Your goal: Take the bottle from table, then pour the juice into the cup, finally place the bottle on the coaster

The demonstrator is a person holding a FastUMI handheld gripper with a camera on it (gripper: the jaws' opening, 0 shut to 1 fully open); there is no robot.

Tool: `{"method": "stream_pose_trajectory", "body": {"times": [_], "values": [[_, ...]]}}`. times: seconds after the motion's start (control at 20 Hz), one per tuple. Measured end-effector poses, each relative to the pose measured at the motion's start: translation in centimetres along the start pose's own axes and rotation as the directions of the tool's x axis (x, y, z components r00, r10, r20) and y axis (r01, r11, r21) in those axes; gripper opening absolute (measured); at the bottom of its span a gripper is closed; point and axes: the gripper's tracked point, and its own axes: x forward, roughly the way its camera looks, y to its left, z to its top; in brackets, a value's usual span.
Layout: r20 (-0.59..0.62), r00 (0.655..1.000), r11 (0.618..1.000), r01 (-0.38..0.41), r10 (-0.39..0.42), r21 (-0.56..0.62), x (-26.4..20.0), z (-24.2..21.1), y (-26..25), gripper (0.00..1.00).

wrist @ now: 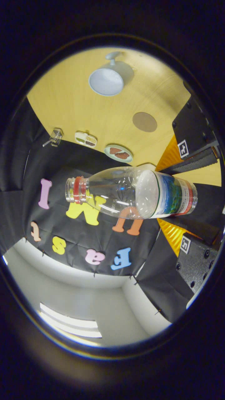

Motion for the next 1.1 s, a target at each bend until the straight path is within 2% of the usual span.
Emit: {"method": "stream_pose_trajectory", "body": {"times": [0.15,0.3,0.4,0.55,0.65,0.7,1.05,1.1], "values": [[-0.013,1.000,0.990,0.013,-0.015,-0.138,-0.5,-1.3,0.5,0.75],[-0.010,0.999,0.950,0.042,-0.048,-0.311,-1.1,-2.3,0.8,0.75],[0.015,0.997,0.902,0.075,-0.076,-0.425,-0.7,-2.8,0.9,0.75],[0.070,0.984,0.776,0.171,-0.162,-0.607,-0.1,-3.4,0.3,0.75],[0.064,0.986,0.709,0.154,-0.152,-0.688,0.8,-4.5,1.1,0.76],[0.054,0.988,0.686,0.139,-0.145,-0.715,1.2,-5.1,1.2,0.76],[0.154,0.975,0.556,0.220,-0.162,-0.802,3.0,-3.6,0.1,0.76],[0.172,0.971,0.546,0.235,-0.165,-0.804,3.1,-3.2,0.0,0.76]]}}
